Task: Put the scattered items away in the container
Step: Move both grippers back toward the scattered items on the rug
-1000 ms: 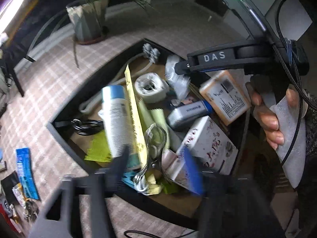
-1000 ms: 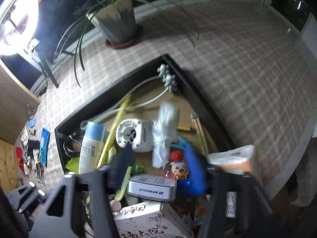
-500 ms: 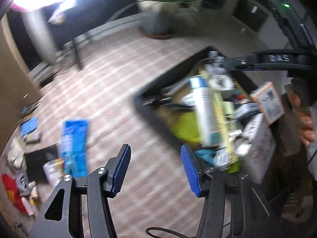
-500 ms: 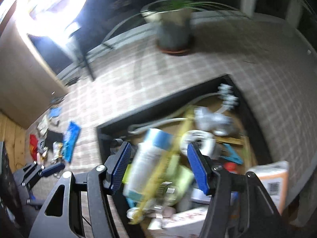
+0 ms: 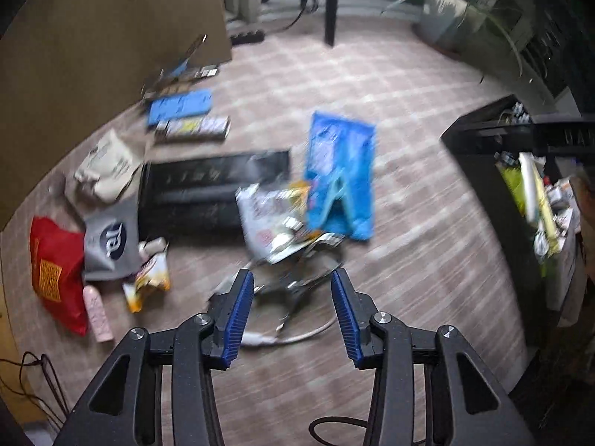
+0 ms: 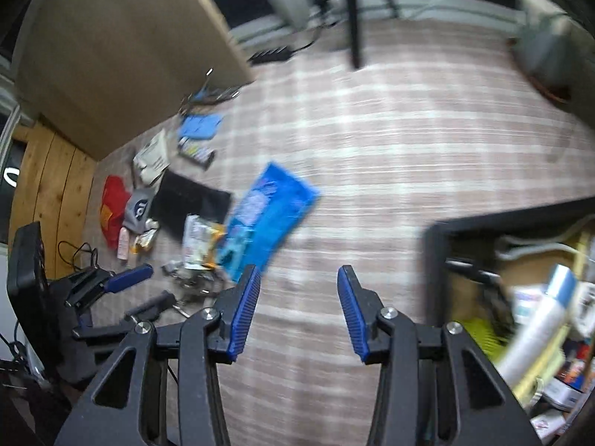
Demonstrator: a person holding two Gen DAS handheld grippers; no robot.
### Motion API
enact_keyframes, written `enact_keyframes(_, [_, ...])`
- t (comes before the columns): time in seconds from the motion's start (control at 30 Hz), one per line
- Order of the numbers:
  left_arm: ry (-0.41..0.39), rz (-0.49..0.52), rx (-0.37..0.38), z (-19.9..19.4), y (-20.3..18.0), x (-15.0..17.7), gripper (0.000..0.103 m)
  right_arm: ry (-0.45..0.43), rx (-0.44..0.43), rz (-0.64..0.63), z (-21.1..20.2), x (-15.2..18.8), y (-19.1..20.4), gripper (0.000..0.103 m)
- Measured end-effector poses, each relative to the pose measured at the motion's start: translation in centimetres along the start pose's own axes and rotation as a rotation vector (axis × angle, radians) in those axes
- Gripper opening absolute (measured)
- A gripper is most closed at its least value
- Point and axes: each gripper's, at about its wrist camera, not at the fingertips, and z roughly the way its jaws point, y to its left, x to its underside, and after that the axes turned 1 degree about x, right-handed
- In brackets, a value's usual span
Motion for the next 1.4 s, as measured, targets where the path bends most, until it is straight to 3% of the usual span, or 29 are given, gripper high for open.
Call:
enact_keyframes(0.23, [0.030,0.080,-0.039,1.0,0.0,1.1,0.041,0.066,-0.004,-0.036,3.9,-0.8,3.5,0.038])
enact_keyframes(0.63, [0.016,0.095,0.040,1.9,-3.0,3.4,0.041,0.088,0.006,-0.039,4.6,-0.5,3.5,0.032])
enact_keyframes(0.83, [-0.003,-0.041,0.011,1.3,1.3,3.8,0.041,0.077,0.029,-0.080,4.1,-0.4,4.2,0.033])
enact_keyframes(1.1, [-0.035,-0.355,-0.131,-0.1,12.2,4.6,0.040,0.098,0.057,-0.088,5.7,-1.5,5.2,0.033])
enact_keyframes(1.4, [-0.012,-0.457,-0.171,0.8,17.0,5.0,0.026,0.130,0.079,-0.100,7.5,-2.7,6.0,0.032])
